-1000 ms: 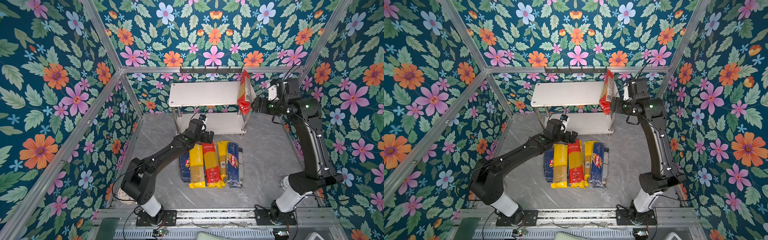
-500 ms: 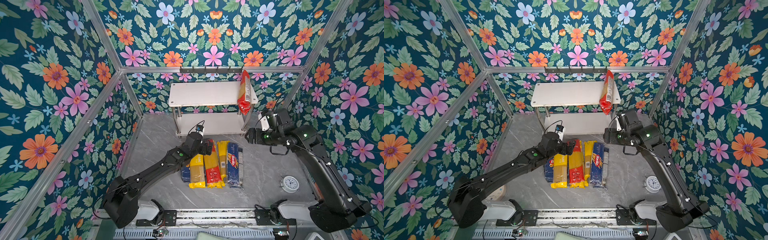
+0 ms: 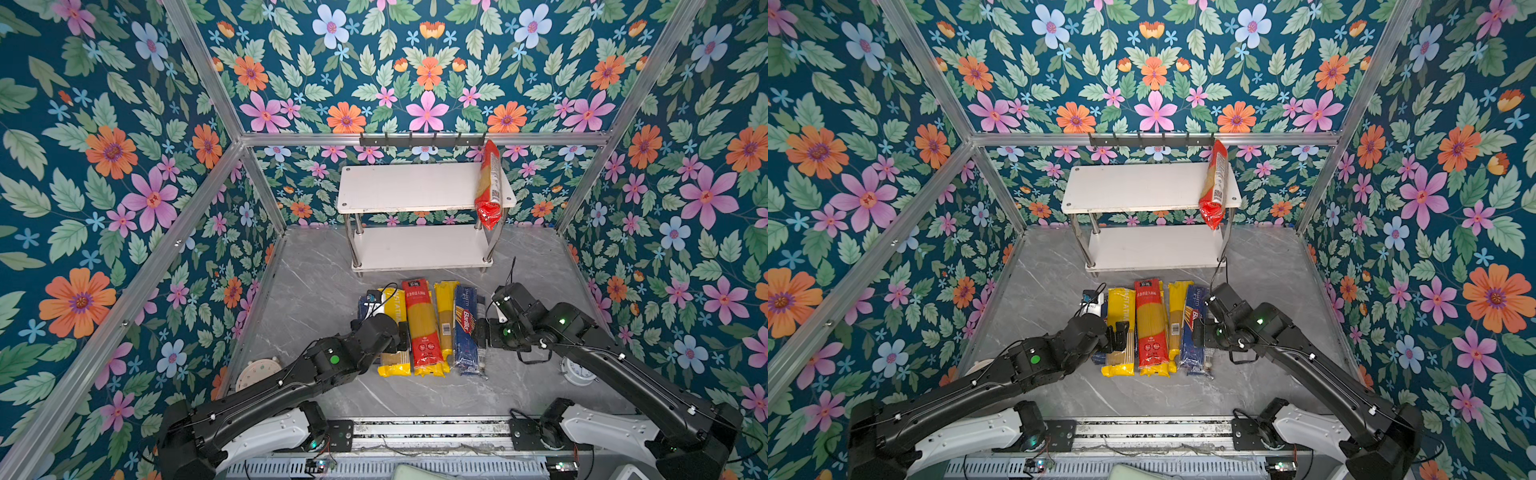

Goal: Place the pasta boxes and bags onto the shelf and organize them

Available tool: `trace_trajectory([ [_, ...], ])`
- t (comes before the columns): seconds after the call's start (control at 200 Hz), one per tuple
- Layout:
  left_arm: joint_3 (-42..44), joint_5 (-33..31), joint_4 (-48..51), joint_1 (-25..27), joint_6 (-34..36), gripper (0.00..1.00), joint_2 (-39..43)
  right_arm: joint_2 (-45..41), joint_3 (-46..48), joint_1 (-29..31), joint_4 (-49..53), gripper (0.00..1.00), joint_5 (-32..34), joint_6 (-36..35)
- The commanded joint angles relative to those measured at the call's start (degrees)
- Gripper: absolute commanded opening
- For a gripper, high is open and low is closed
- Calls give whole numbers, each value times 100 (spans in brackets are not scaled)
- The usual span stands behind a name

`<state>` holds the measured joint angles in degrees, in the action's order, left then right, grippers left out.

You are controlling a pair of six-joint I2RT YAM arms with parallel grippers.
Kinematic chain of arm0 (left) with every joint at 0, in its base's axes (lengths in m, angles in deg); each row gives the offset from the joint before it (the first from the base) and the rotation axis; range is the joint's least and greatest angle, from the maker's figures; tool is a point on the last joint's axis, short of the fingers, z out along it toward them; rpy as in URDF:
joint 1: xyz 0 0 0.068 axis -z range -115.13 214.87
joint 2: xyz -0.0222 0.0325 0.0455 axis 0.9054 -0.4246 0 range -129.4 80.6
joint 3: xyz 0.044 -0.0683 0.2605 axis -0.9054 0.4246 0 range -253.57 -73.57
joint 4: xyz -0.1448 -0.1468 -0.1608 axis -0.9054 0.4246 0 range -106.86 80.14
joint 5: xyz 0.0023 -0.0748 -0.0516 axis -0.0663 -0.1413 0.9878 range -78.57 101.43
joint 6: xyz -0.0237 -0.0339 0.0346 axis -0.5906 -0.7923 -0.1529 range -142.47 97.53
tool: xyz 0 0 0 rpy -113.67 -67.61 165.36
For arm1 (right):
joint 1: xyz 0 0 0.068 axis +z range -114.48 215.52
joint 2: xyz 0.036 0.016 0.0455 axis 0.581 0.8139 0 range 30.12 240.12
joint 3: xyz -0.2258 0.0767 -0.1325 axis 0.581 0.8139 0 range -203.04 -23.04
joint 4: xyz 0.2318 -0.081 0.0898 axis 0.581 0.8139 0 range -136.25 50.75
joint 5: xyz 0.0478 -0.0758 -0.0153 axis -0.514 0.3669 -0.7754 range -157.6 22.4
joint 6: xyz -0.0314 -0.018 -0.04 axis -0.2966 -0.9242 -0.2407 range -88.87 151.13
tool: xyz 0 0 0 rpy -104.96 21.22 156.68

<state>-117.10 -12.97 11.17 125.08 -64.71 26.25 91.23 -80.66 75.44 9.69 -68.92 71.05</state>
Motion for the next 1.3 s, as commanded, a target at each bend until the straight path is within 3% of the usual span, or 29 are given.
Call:
trace_trajectory([
  [0.0,-107,-417,792,137,-472,99,142,-89,214,172,-451,91,24,396],
  [0.09,-131,-539,1030,149,-567,100,180,-42,173,439,-566,91,85,476],
  [0.24,132,-793,1407,140,-1332,99,301,390,-52,769,-974,91,1,504],
  [0.565,334,-852,1947,116,-1691,100,1330,2595,-1374,1154,-1114,92,-167,106],
  [0.86,-122,-800,1881,122,-929,99,1591,3743,-1927,1165,-1029,91,-377,57],
  [1.295,-1411,-657,1556,123,329,99,1181,4320,-2023,1336,-1069,91,-483,275],
])
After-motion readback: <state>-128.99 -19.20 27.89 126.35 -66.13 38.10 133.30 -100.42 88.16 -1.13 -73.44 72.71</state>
